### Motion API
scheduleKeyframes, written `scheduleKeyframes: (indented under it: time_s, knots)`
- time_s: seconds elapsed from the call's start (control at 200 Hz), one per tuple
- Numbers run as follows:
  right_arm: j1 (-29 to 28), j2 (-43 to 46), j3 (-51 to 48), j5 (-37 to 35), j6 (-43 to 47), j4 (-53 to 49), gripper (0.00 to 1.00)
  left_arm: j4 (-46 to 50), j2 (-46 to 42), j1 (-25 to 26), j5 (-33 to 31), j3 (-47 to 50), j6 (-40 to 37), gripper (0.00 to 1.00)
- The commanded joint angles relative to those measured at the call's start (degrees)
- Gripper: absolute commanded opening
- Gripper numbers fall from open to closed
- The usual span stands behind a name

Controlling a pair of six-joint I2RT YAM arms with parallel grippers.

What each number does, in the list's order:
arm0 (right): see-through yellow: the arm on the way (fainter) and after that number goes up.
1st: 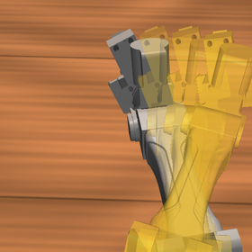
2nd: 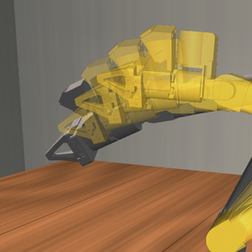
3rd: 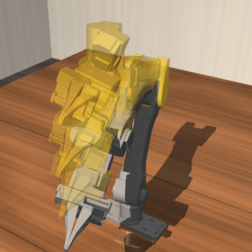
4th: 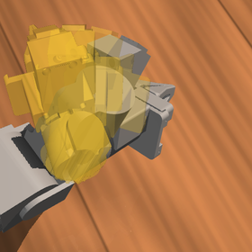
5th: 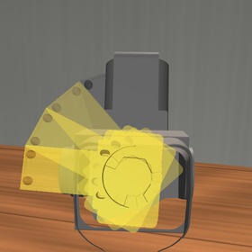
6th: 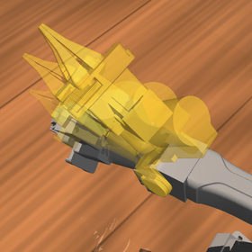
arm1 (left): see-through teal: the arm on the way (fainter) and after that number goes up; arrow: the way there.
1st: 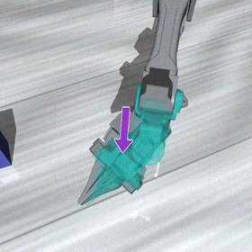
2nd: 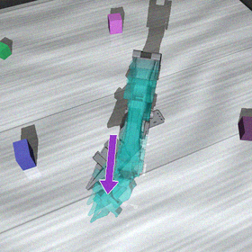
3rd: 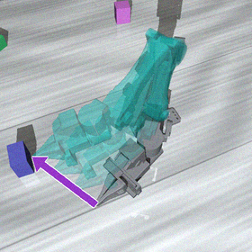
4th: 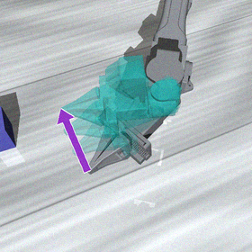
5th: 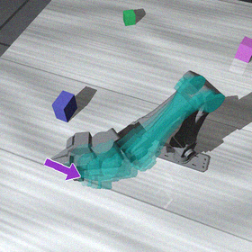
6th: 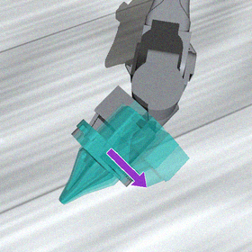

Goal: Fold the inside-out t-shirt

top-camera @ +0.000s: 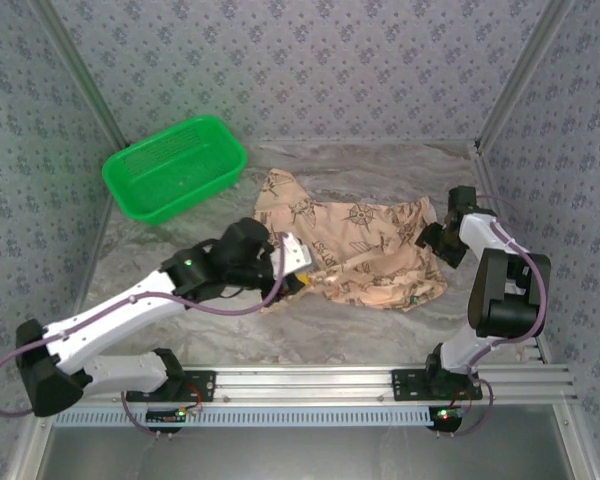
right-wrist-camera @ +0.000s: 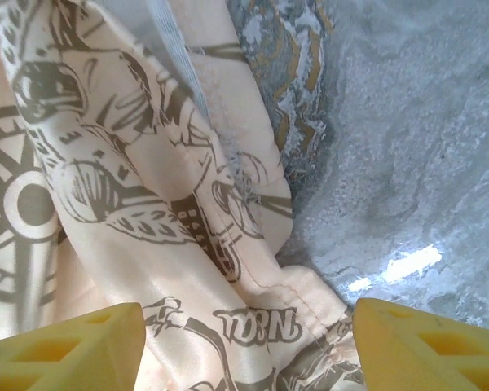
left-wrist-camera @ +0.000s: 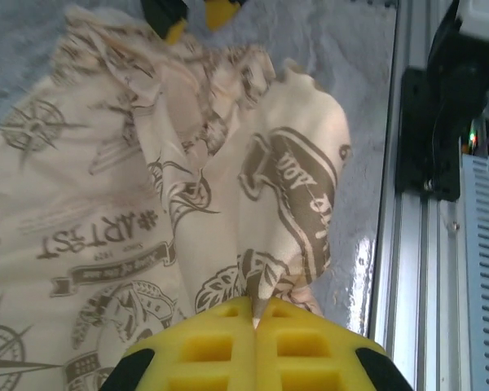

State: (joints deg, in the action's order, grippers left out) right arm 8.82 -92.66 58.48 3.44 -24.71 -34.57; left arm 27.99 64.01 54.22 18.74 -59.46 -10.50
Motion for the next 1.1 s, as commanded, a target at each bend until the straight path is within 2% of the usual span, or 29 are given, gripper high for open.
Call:
scheduleKeyframes:
  time_s: [0.0,0.125,0.28,0.44,0.515,0.645,0.785,0.845,0.934,1.014,1.094]
  knots:
    - [0.50,-0.48,3.56,-1.05,2.65,-1.28,0.69,0.13,-2.66,-2.78,5.25,3.10,2.26,0.00]
    - [-0.99,-2.97,7.37,1.38,7.60,-1.69,0.61,-0.53,-4.58,-4.85,5.74,4.57,4.40,0.00]
    - [-4.71,-8.15,13.39,1.82,14.79,-2.51,0.59,-0.04,-5.20,-5.77,5.27,5.76,5.10,0.00]
    - [-5.85,-12.80,17.07,3.14,16.73,-4.28,0.55,0.64,-6.53,-8.15,3.86,5.76,5.78,0.00]
    - [-6.10,-14.28,17.75,1.10,17.01,-4.88,0.54,1.17,-7.51,-9.83,4.08,5.85,5.63,0.00]
    - [-5.95,-16.30,19.61,-7.30,16.92,-6.39,0.58,1.65,-8.41,-12.56,5.94,5.84,5.05,0.00]
    - [-5.56,-17.51,20.75,-4.86,17.24,-5.78,0.58,2.01,-8.30,-13.67,6.66,6.01,4.79,0.00]
    - [-5.40,-18.67,21.05,-1.81,17.08,-5.09,0.55,1.90,-8.37,-14.10,6.57,6.33,4.79,0.00]
    - [-5.36,-20.31,21.19,2.44,17.11,-4.50,0.45,1.87,-8.31,-15.23,6.48,6.46,4.88,0.00]
    - [-5.48,-21.21,20.80,2.79,17.32,-4.15,0.40,1.98,-8.48,-16.68,6.39,6.40,4.98,0.00]
    - [-5.65,-21.94,21.23,-0.49,17.53,-4.91,0.38,2.10,-8.81,-18.32,6.52,6.44,5.14,0.00]
